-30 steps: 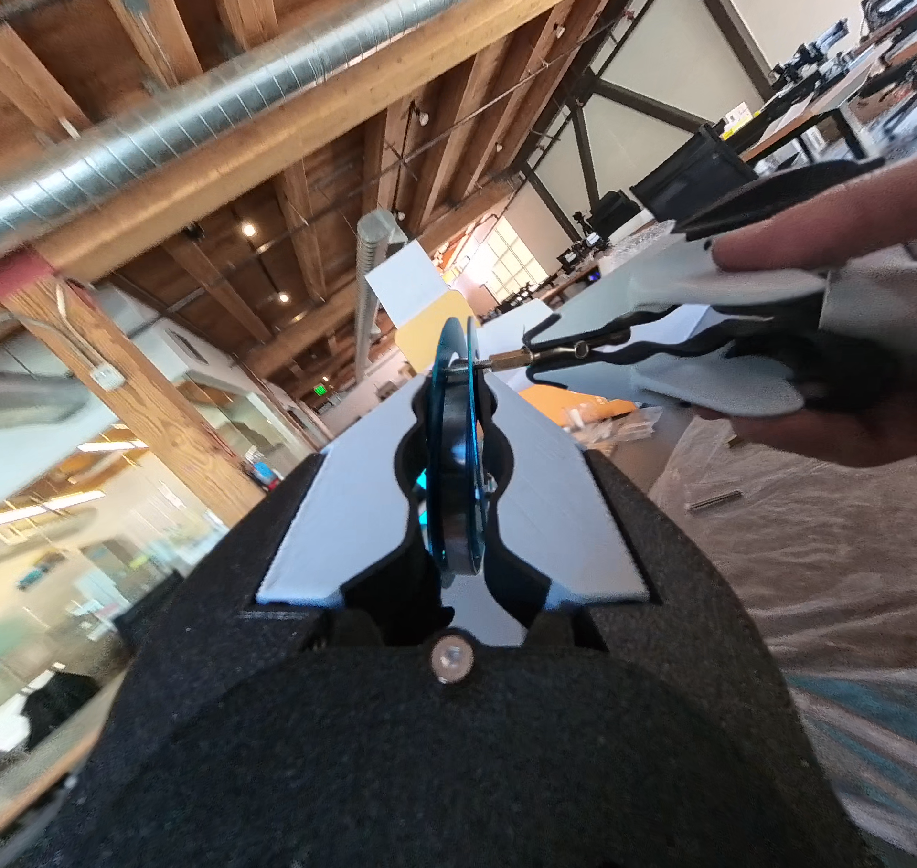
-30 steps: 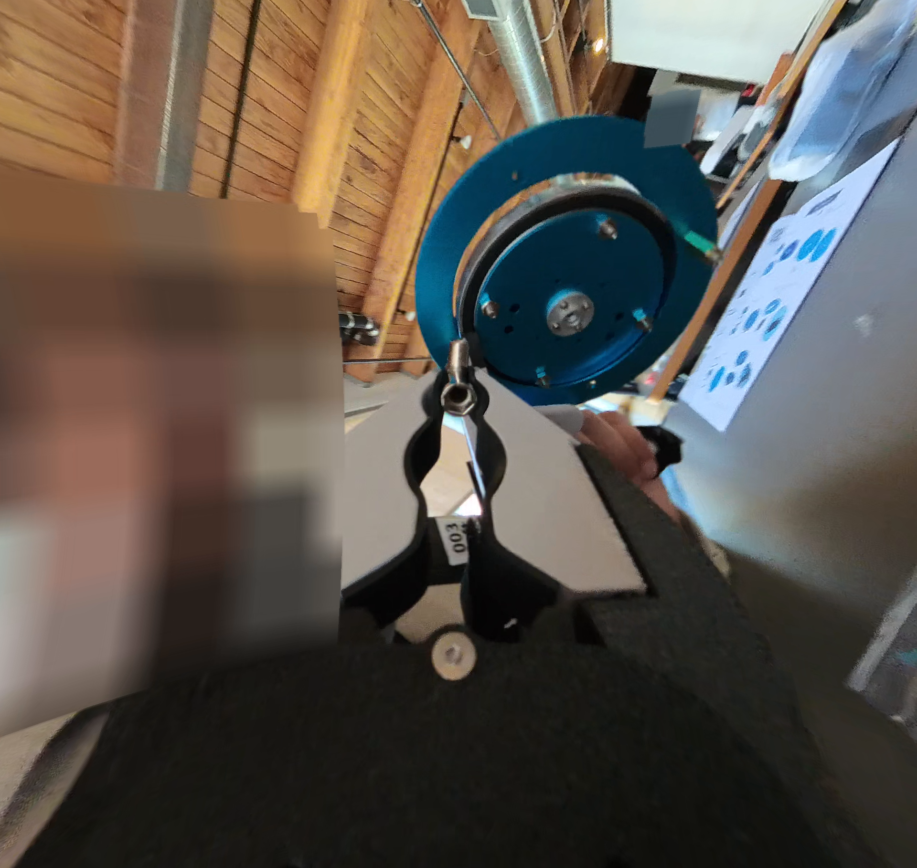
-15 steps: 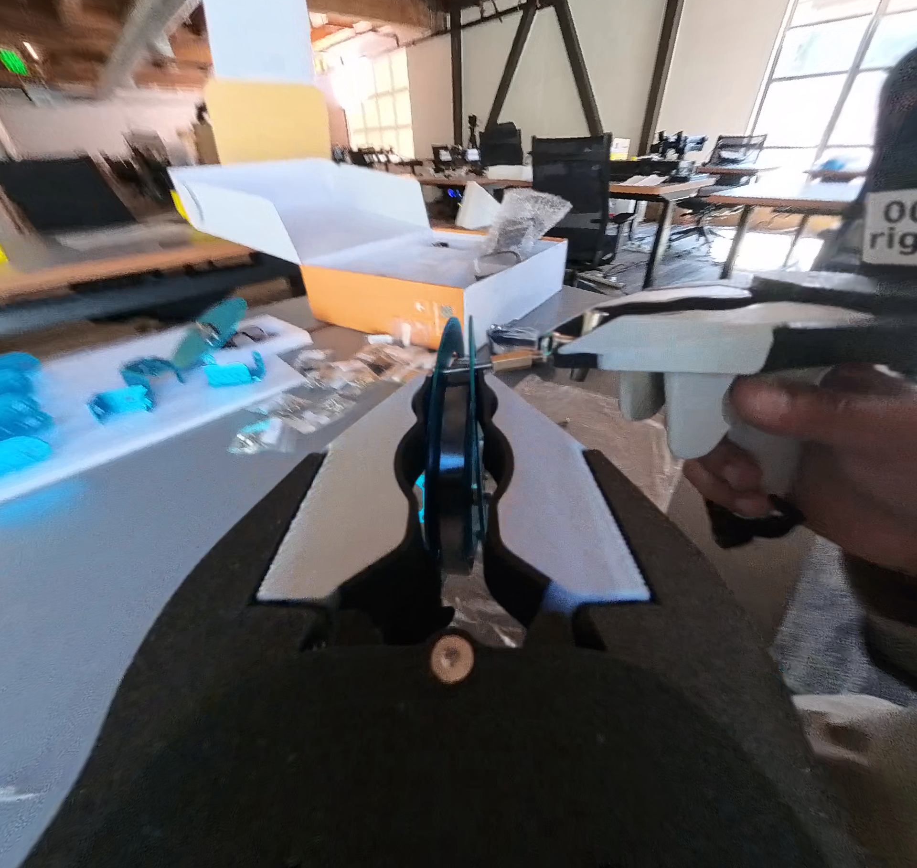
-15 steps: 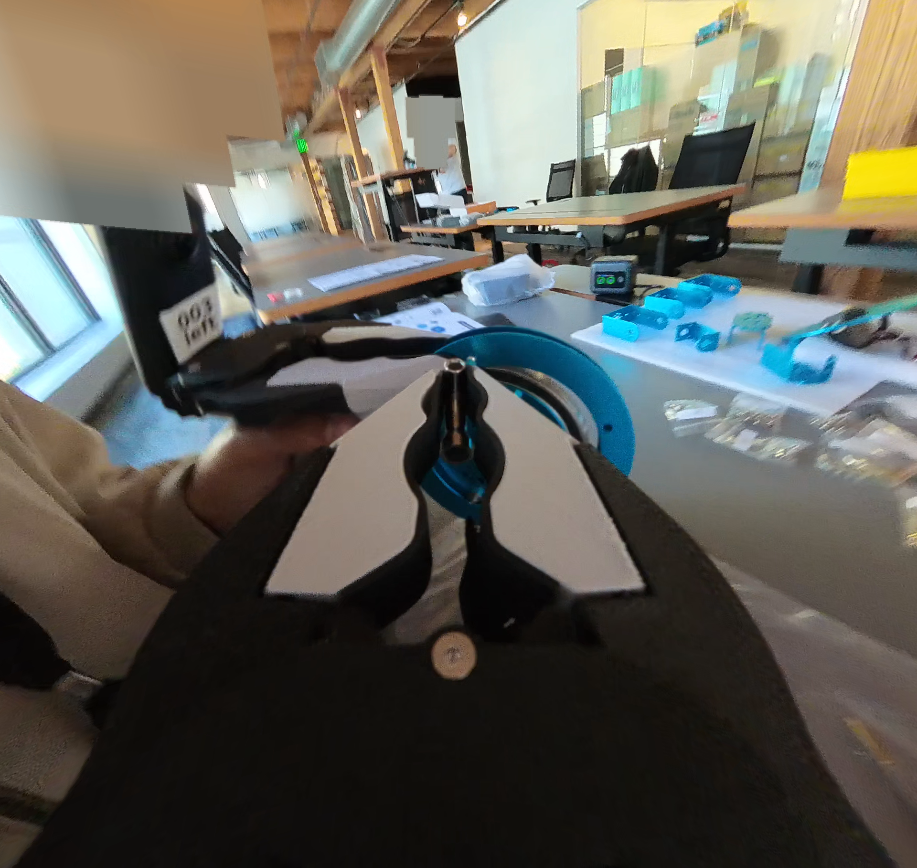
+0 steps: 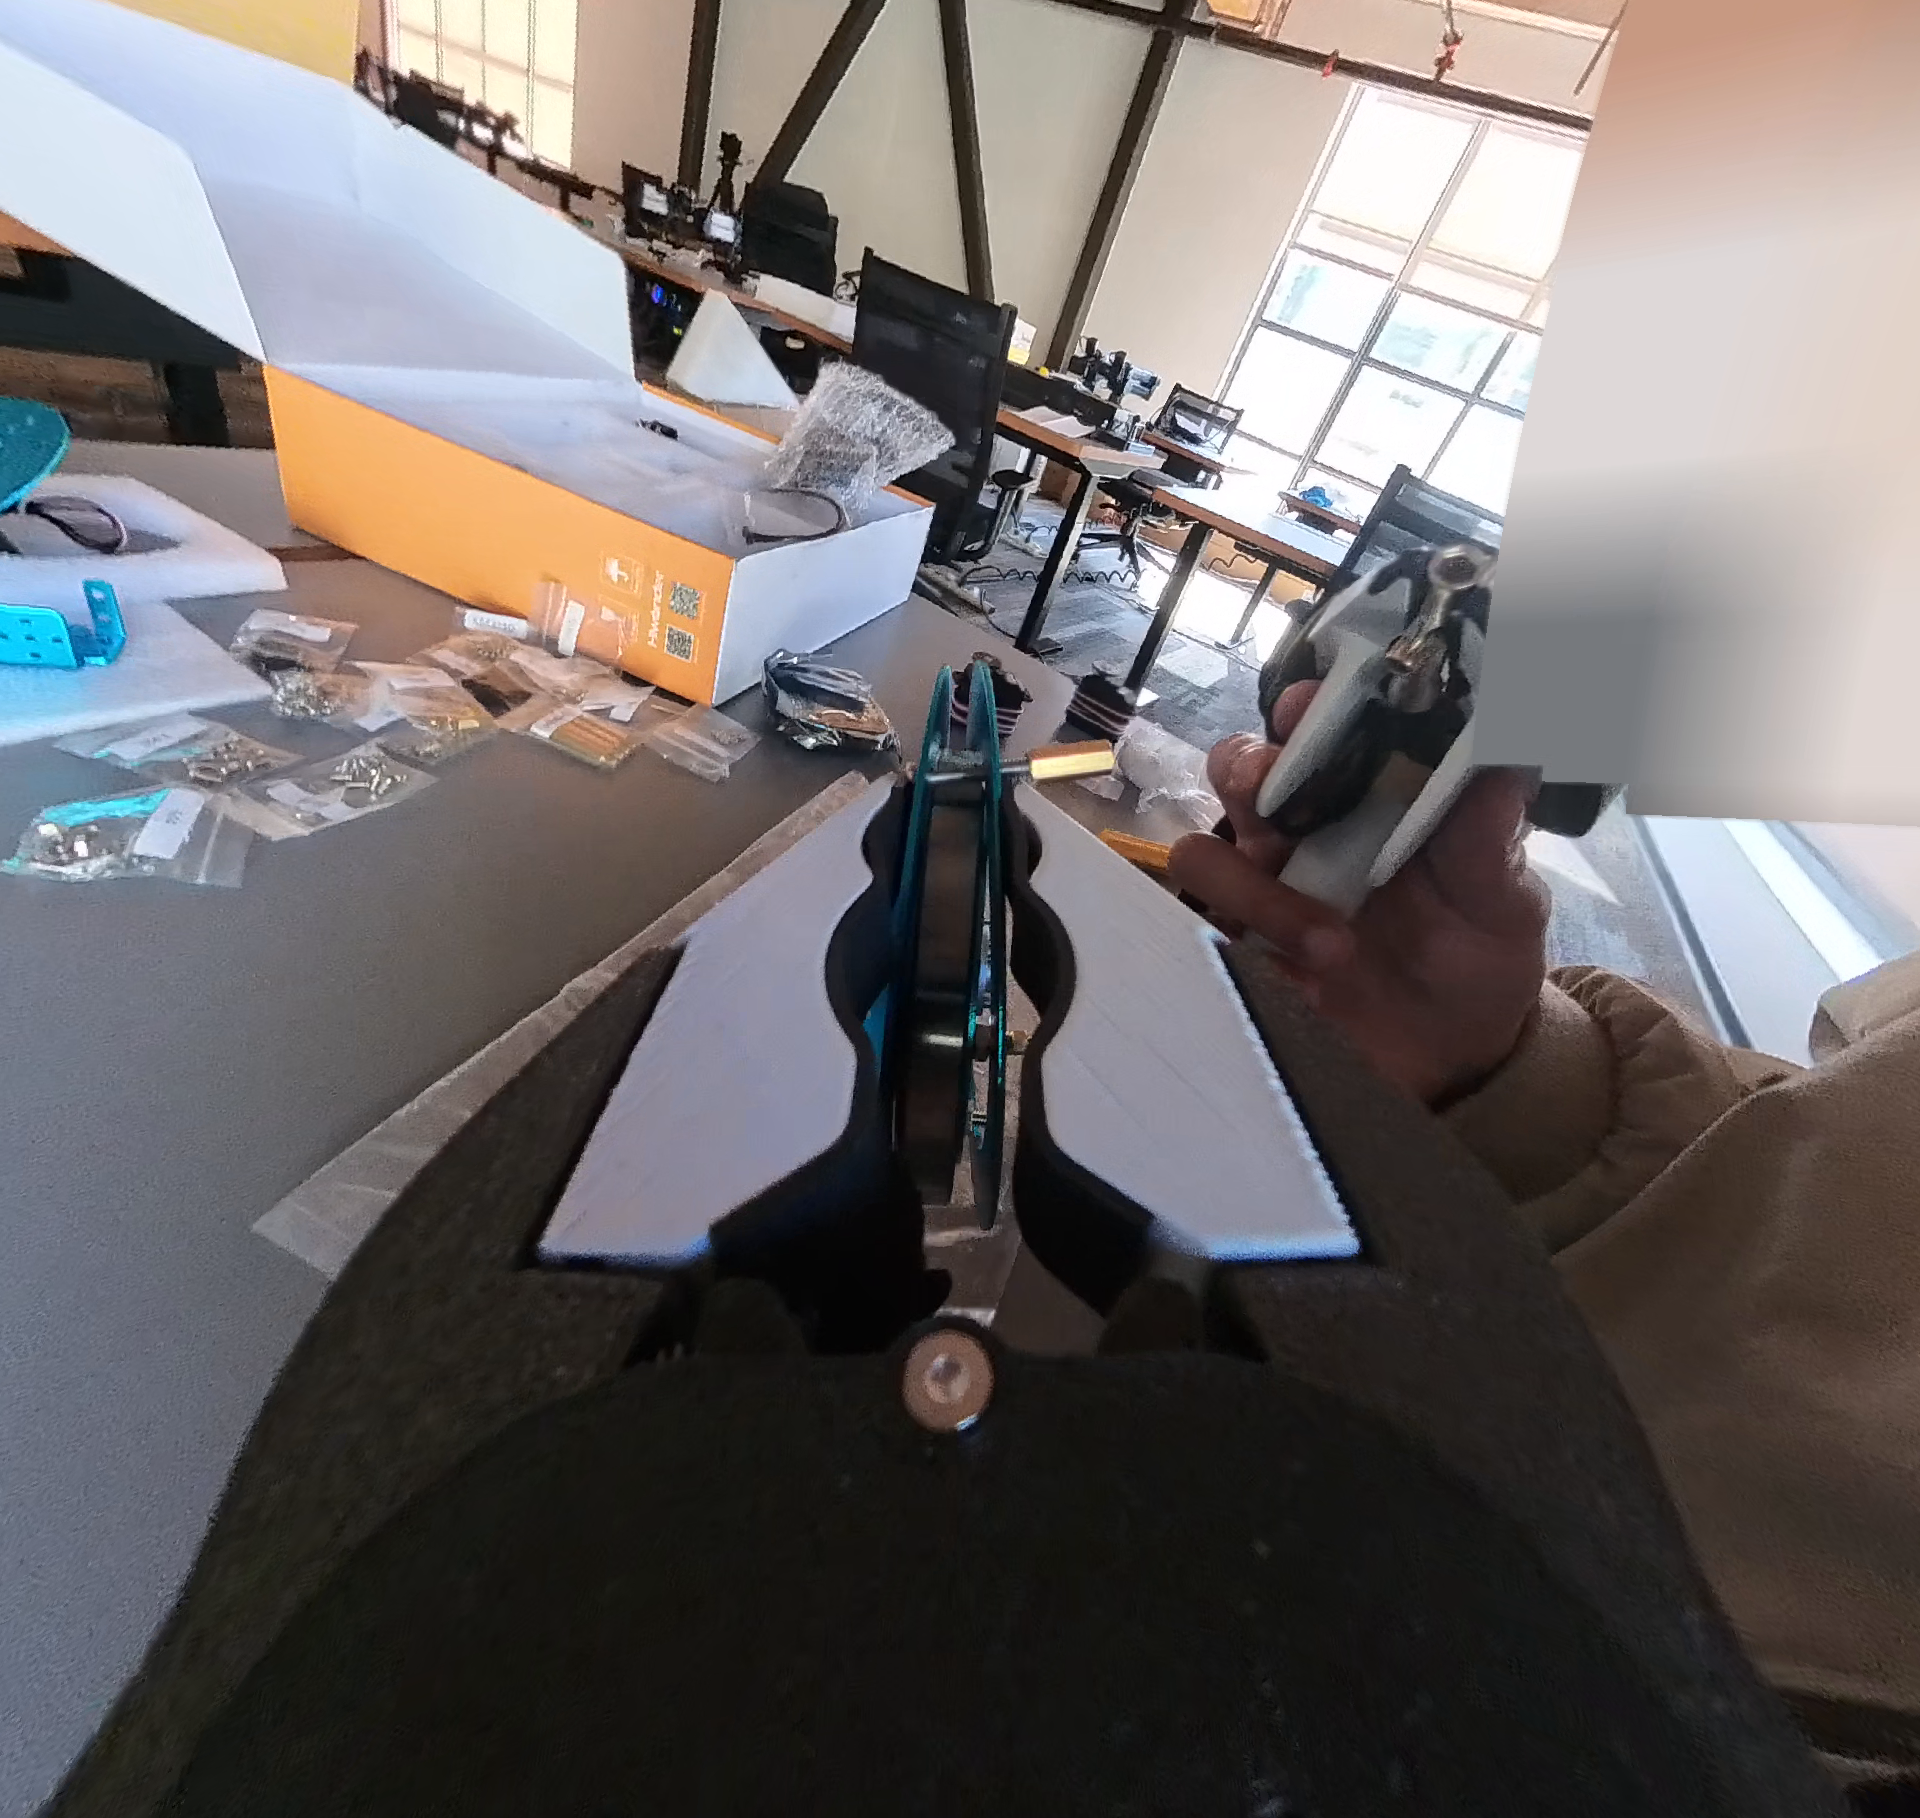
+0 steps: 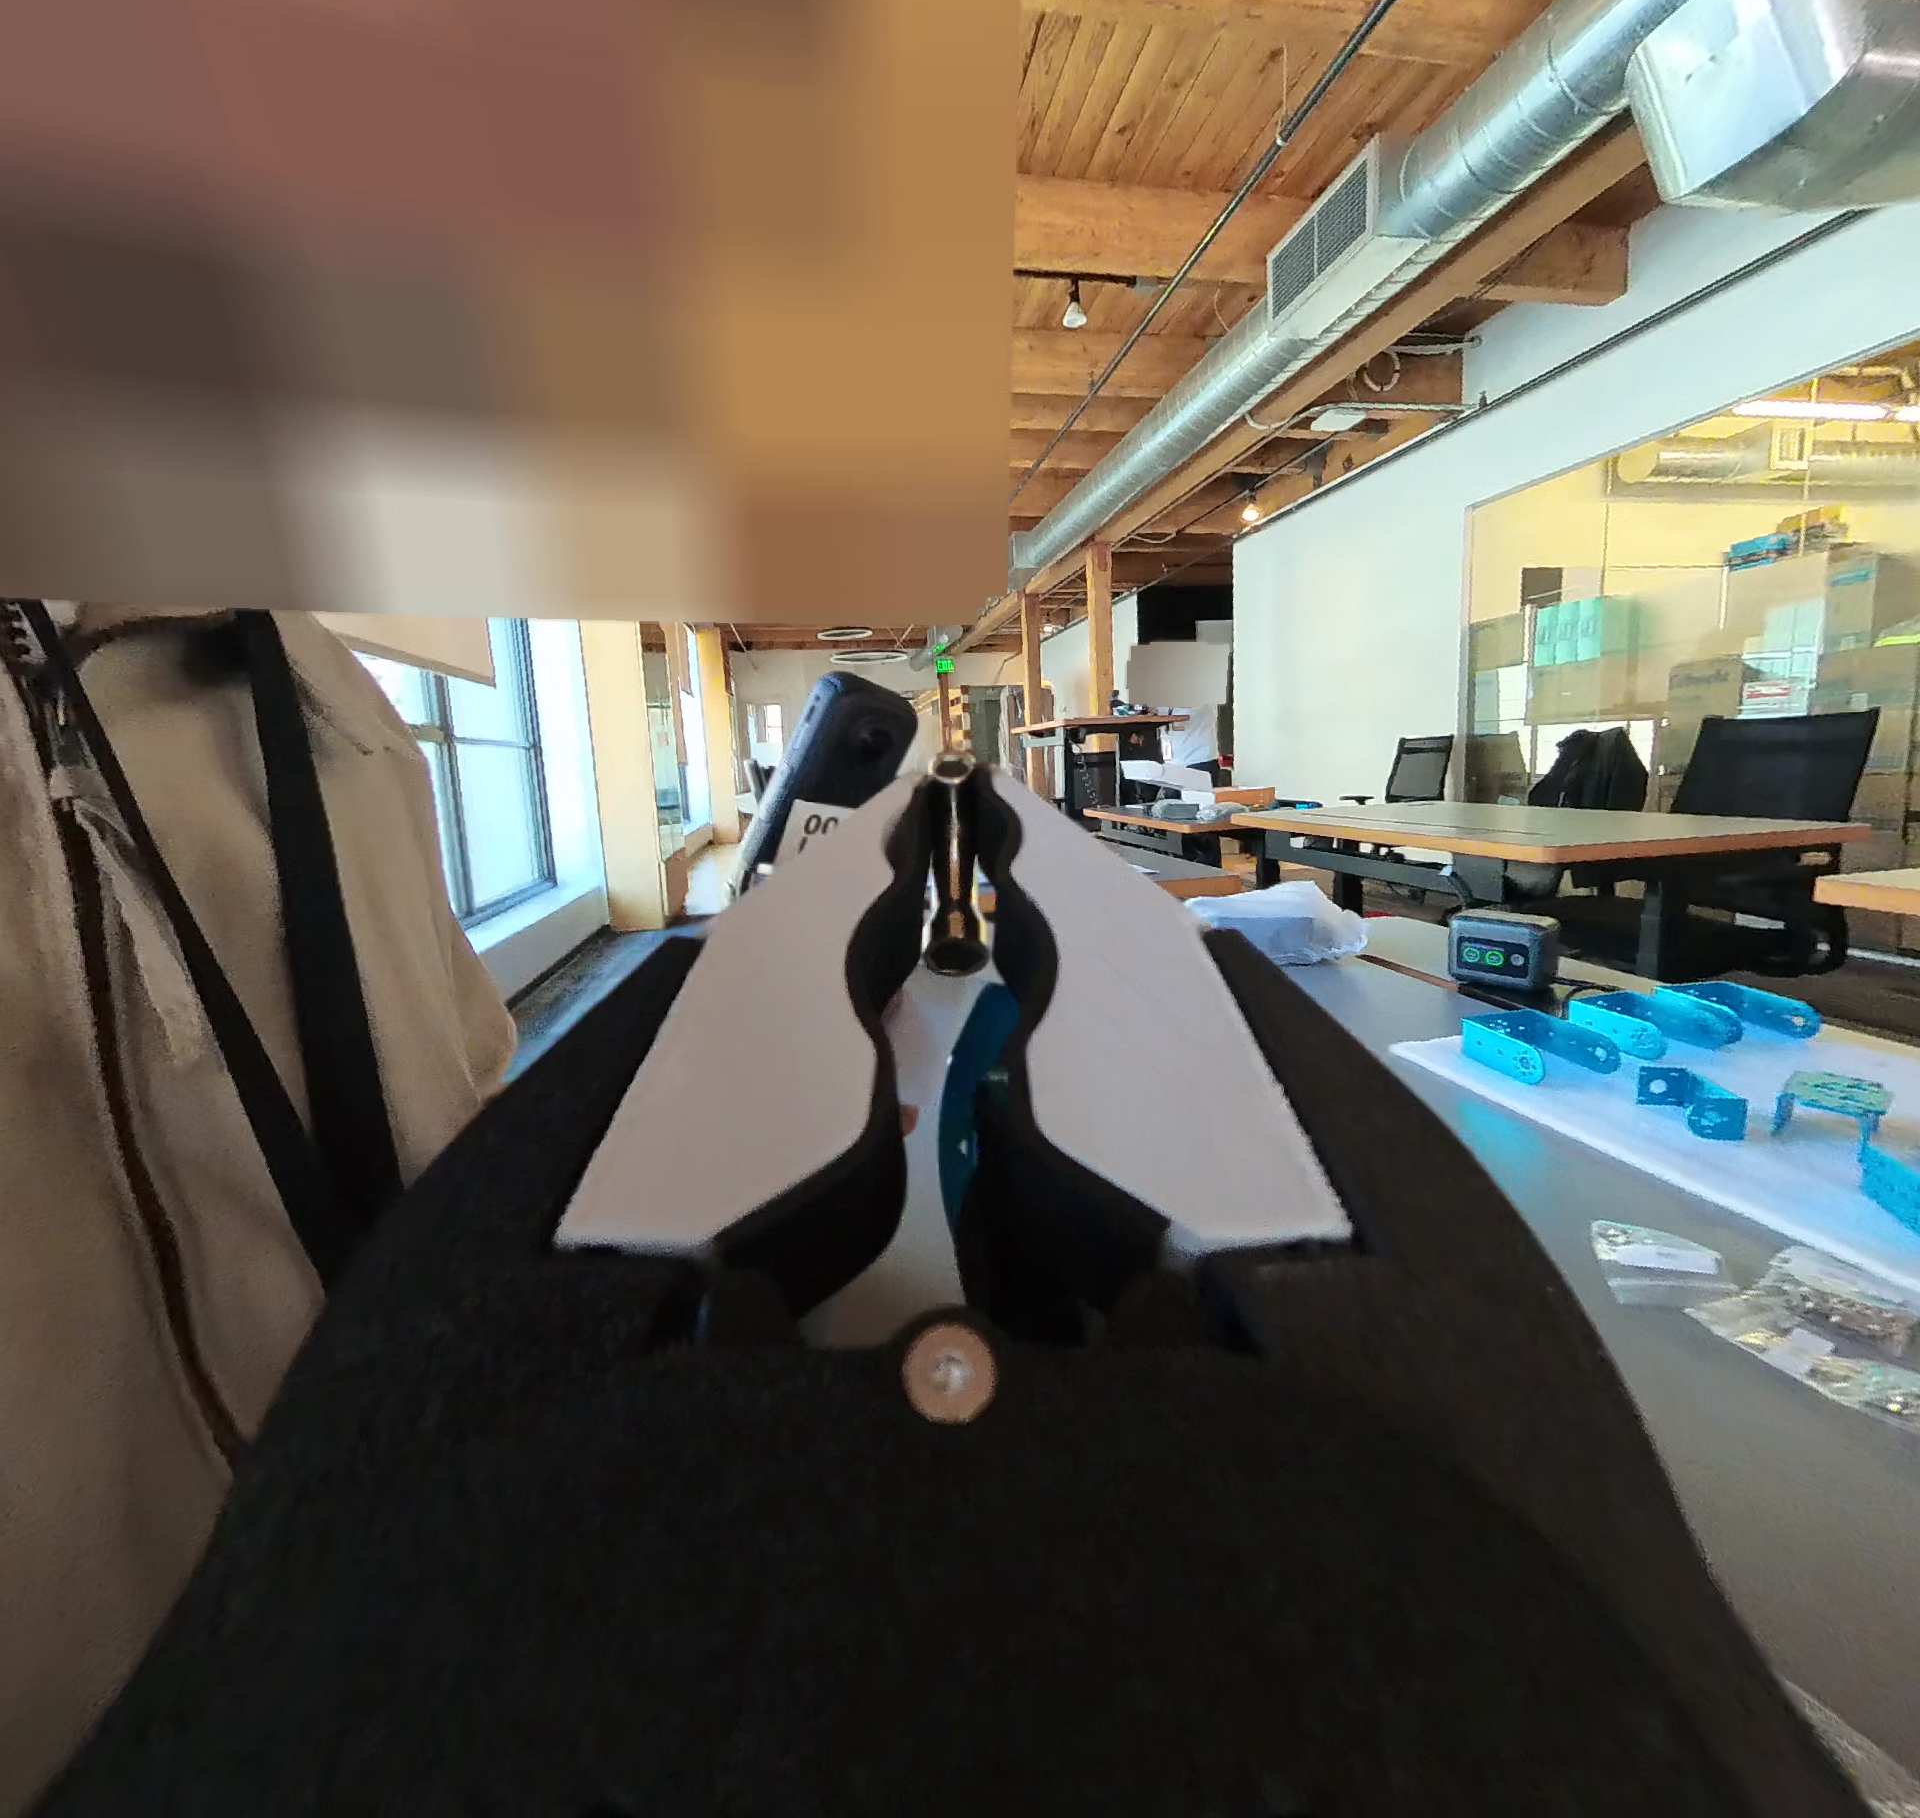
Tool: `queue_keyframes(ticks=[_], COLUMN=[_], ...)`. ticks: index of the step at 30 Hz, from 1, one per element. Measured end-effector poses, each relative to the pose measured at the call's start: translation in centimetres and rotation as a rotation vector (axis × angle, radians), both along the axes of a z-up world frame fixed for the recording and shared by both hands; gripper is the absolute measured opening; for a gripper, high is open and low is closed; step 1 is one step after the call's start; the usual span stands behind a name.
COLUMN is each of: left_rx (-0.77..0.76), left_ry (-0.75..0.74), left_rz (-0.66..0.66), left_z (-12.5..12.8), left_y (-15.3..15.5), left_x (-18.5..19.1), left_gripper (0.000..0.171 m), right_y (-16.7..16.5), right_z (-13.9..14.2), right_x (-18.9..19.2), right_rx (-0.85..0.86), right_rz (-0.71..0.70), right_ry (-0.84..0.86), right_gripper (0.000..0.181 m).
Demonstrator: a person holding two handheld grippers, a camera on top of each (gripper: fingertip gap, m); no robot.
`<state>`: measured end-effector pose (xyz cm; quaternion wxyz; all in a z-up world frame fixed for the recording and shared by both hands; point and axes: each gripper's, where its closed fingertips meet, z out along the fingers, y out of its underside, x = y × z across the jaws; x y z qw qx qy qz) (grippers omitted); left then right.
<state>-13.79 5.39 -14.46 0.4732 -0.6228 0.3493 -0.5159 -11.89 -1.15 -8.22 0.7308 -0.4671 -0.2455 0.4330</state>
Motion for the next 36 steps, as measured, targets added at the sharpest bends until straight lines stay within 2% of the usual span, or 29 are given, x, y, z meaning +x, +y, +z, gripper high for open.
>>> queue_keyframes(ticks=[6, 16, 21, 27, 36], left_rx=[0.049, 0.048, 0.114, 0.247, 0.192], left_ry=[-0.015, -0.024, -0.038, -0.095, -0.067], left_rz=[-0.021, -0.011, 0.015, 0.021, 0.037], left_z=[0.9, 0.7, 1.2, 3.1, 2.0], left_y=[-0.8, -0.7, -0.8, -2.1, -1.4], left_x=[0.3, 0.7, 0.7, 0.5, 0.9], left_gripper=[0.014, 0.014, 0.014, 0.014, 0.014], right_y=[-0.2, 0.2, 0.7, 1.8, 2.2], right_z=[0.1, -0.5, -1.4, -2.6, -2.7], right_x=[0.3, 0.4, -0.1, -0.4, -1.3], right_rx=[0.001, -0.011, -0.01, -0.001, 0.021], right_rz=[0.017, 0.014, -0.027, -0.147, -0.25], right_ry=[0.019, 0.006, -0.067, -0.173, -0.3], right_gripper=[0.006, 0.006, 0.006, 0.005, 0.005])
